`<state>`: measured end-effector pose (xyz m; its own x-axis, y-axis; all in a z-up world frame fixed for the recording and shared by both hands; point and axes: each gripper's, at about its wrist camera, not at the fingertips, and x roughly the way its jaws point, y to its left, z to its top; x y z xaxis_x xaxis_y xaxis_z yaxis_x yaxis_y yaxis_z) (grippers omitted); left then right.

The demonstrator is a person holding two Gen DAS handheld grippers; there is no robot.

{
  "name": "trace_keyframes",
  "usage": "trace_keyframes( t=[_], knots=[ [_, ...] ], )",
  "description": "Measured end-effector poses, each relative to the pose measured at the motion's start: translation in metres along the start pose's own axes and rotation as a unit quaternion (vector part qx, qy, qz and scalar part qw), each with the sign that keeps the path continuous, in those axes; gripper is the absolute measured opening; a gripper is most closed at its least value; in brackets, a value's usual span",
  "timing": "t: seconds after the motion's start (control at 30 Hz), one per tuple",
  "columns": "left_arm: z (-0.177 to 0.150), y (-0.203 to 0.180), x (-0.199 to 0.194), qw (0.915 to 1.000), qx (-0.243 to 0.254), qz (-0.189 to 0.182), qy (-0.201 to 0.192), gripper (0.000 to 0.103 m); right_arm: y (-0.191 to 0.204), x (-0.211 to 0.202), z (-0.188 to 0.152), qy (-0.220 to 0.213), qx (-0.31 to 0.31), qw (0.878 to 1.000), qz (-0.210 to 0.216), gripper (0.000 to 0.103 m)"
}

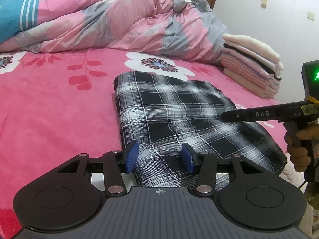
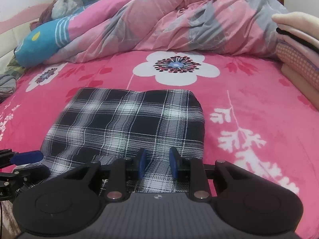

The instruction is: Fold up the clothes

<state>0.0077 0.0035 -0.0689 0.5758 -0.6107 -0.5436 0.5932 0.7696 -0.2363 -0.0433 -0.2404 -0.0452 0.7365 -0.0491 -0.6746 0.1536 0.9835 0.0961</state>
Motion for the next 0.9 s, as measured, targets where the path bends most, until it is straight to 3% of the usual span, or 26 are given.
trace_keyframes(
  t=[0.2,0.33,0.43,0.57,0.7,0.9],
  knots=[
    [0.004,-0.001,-0.002,0.9999,-0.007,-0.001,0.008,0.067,0.000,0.000,0.000,-0.001,-0.001,1.000,0.000,0.028],
    [0.008,-0.004,-0.009,0.9998,-0.007,0.017,0.007,0.099,0.000,0.000,-0.001,-0.002,-0.001,1.000,0.000,0.028],
    [0.012,-0.004,-0.020,0.9997,-0.011,0.021,-0.008,0.103,0.000,0.000,-0.001,-0.004,-0.001,1.000,0.001,0.028],
    [0.022,-0.003,-0.027,0.9992,-0.027,0.028,0.002,0.103,0.000,-0.001,-0.002,-0.006,-0.001,1.000,0.001,0.028],
    [0.030,-0.004,-0.031,0.9970,-0.042,0.064,0.012,0.103,0.000,-0.001,-0.003,-0.010,0.000,1.000,0.001,0.028],
    [0.029,-0.016,-0.033,0.9934,0.007,0.114,0.007,0.103,-0.001,-0.002,-0.005,-0.014,0.001,1.000,0.003,0.028]
  ],
)
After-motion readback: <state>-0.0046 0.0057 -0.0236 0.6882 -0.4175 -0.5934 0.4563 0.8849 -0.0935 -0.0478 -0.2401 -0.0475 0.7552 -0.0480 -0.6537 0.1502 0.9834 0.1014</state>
